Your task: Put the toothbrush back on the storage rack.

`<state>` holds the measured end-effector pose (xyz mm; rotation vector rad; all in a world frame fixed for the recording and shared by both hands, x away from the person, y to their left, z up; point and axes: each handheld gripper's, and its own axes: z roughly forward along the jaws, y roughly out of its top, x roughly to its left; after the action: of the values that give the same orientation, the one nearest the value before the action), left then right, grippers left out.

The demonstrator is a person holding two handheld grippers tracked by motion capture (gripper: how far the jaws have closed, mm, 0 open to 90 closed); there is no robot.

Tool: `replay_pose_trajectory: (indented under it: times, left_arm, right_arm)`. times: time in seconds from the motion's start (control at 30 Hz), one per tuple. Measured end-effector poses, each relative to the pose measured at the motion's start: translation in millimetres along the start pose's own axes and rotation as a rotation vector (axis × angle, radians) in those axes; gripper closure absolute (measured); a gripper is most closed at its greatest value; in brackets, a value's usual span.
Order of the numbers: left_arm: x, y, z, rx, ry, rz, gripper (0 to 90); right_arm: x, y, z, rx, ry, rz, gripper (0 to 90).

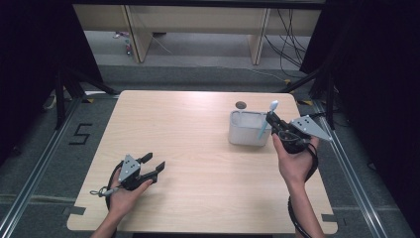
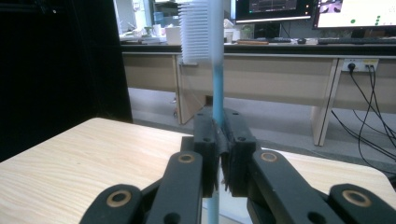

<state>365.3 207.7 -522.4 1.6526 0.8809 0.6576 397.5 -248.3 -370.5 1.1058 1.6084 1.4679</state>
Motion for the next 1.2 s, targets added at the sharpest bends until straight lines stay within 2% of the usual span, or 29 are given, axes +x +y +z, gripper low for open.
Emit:
replay_pose_trajectory:
  times: [0.47, 0.57, 0.7, 0.77, 0.8, 0.9, 1.2]
  left_arm:
    - [0.1, 0.0, 0.0, 0.0, -0.001, -0.002, 38.1]
    - [0.1, 0.0, -0.1, 0.0, -0.001, 0.0, 38.1]
    - [0.1, 0.0, 0.0, 0.001, -0.001, -0.001, 38.1]
    - [0.1, 0.1, 0.1, 0.001, -0.002, -0.001, 38.1]
    - [0.1, 0.0, 0.0, 0.001, -0.001, -0.002, 38.1]
    - [0.1, 0.0, 0.0, 0.0, -0.001, -0.001, 38.1]
    - [0.1, 0.0, 0.0, 0.001, -0.001, -0.002, 38.1]
  right_arm:
    - [-7.1, 7.1, 2.1, -0.013, -0.016, 0.008, 85.8]
    - [-8.7, 8.2, 2.9, -0.021, -0.029, -0.003, 85.8]
    - [-9.6, 9.5, 3.2, -0.028, -0.038, 0.011, 85.8]
    - [-11.6, 11.7, 3.1, -0.03, -0.04, 0.007, 85.8]
    - [-13.3, 12.2, 3.5, -0.046, -0.047, -0.009, 85.8]
    - [-13.5, 13.4, 2.7, -0.032, -0.048, 0.0, 85.8]
    - [-16.4, 16.2, 4.9, -0.057, -0.066, -0.003, 85.8]
